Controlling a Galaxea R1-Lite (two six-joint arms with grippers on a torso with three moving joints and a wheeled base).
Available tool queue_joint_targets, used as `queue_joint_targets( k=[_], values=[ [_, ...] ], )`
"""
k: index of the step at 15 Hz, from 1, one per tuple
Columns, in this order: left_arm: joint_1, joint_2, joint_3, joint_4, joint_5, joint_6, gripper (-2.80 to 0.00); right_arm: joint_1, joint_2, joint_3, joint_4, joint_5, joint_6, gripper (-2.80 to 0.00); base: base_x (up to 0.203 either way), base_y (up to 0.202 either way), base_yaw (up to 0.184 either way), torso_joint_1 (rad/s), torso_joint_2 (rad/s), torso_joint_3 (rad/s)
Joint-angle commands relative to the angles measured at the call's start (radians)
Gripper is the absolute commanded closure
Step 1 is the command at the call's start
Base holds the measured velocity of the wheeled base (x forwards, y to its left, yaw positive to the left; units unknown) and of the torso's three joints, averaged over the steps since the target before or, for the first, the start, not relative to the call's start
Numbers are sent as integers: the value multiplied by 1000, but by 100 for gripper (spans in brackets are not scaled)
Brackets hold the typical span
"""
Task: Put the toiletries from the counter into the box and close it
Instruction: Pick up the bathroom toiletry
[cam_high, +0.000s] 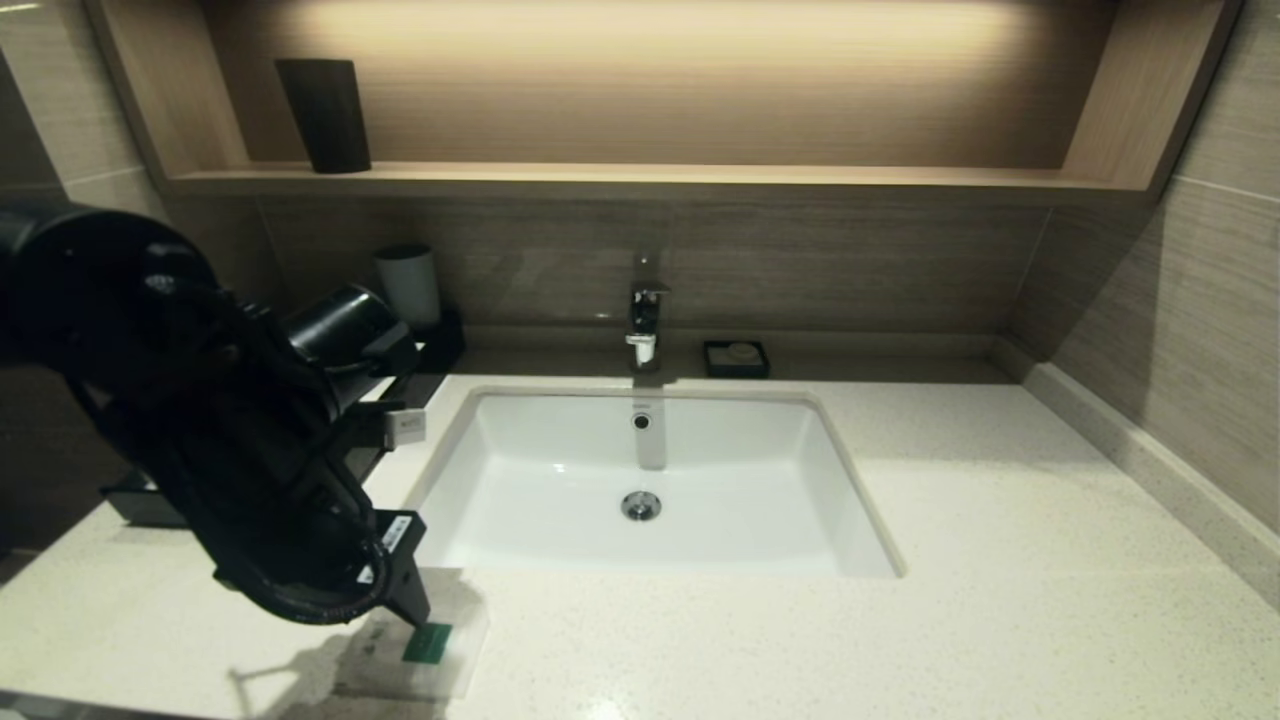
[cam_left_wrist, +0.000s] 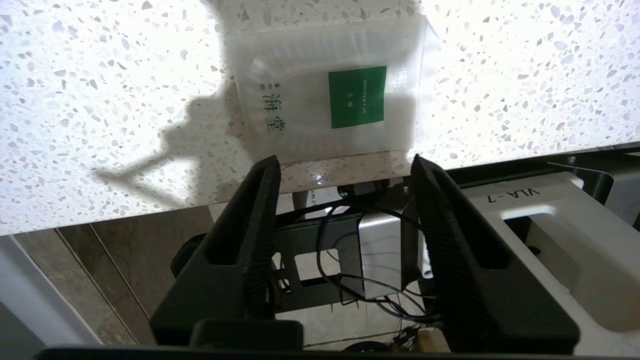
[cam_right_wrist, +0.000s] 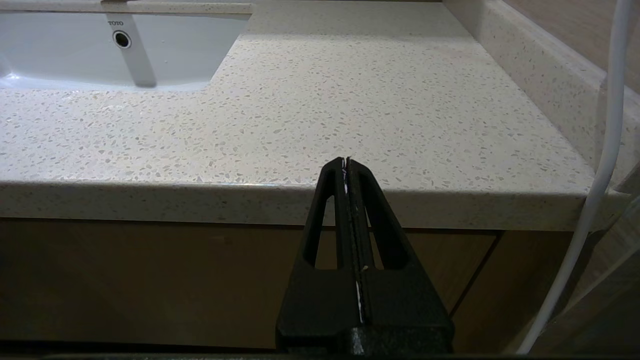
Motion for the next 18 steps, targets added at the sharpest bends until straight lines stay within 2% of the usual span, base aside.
queue_joint_targets(
  k=[1,5,18],
  values=[
    [0,12,9,5,0,-1,-280,0,0,0,0,0,0,0,0,0,0,0,0,0],
    [0,39,41,-42,10,0,-280,0,0,0,1,0,0,0,0,0,0,0,0,0],
    [-8,84,35,-71,23,-23,-280,0,-1,0,0,0,0,0,0,0,0,0,0,0]
  ],
)
